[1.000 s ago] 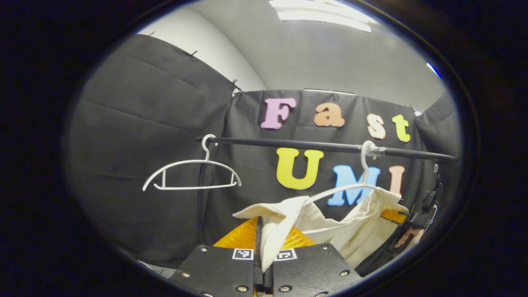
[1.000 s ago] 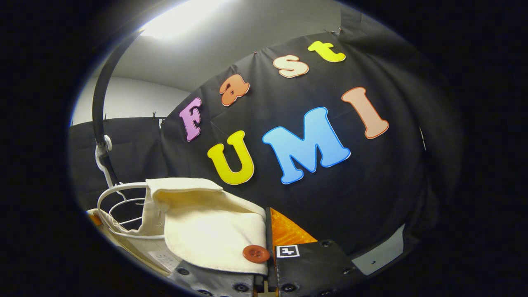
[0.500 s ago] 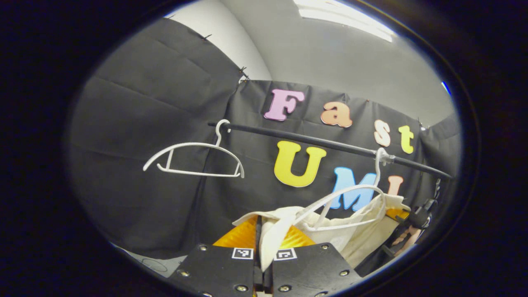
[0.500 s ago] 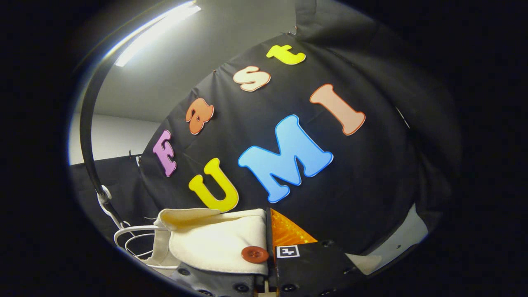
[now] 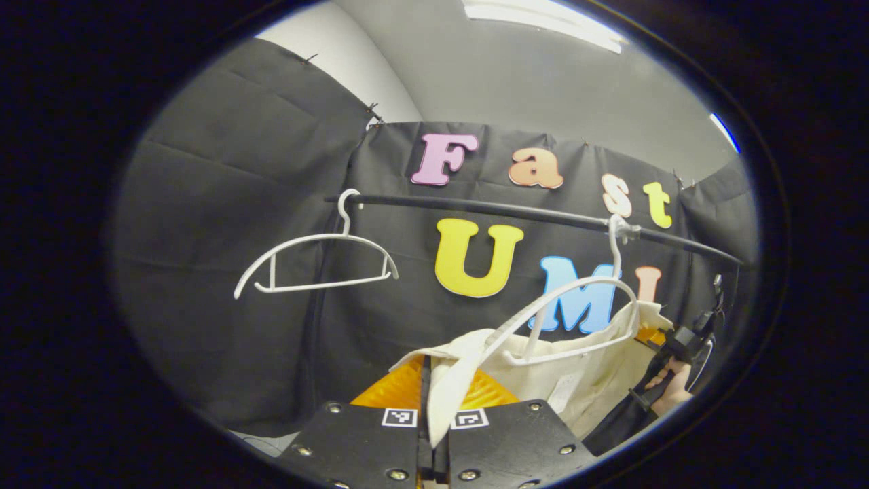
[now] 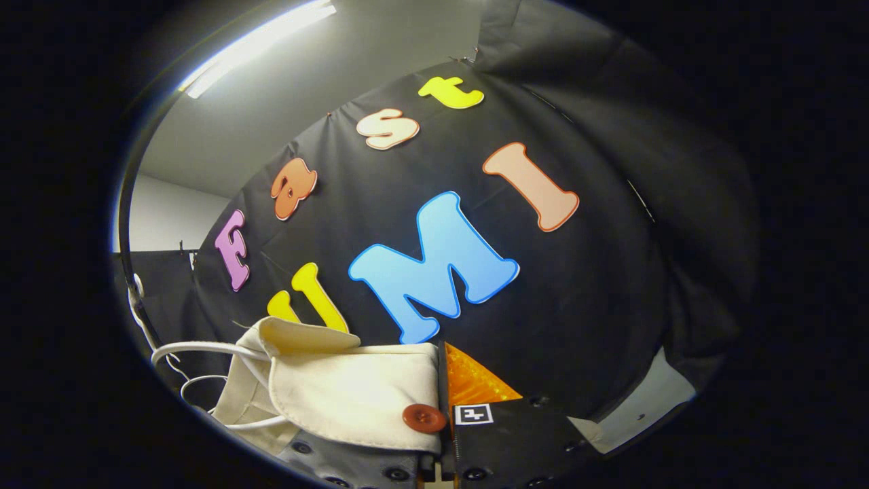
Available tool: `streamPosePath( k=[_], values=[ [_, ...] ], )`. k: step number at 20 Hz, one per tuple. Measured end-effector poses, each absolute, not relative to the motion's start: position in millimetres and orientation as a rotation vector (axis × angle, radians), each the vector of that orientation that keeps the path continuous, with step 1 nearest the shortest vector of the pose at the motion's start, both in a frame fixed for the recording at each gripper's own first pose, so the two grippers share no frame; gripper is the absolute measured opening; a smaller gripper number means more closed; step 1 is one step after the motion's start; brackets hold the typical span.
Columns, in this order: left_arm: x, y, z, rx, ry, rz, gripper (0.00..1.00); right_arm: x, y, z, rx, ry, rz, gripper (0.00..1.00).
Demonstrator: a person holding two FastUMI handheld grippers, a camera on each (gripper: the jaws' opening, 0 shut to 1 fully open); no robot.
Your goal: Grasp the clothes on the hanger with both hands and then place them into the laundry hamper below.
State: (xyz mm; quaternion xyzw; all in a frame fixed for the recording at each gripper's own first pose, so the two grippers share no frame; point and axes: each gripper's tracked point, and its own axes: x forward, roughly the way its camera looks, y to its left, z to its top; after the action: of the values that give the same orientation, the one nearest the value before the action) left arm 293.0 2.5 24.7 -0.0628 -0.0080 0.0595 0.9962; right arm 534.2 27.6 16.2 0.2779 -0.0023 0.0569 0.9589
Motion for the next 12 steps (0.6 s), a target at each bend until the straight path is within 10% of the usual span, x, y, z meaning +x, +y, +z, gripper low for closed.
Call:
streamPosePath(
  k=[12],
  values=[
    [306,3,20,-0.345,-0.065,0.046,0.03,539,25,13,0.685,0.037,0.196,0.07]
  ],
)
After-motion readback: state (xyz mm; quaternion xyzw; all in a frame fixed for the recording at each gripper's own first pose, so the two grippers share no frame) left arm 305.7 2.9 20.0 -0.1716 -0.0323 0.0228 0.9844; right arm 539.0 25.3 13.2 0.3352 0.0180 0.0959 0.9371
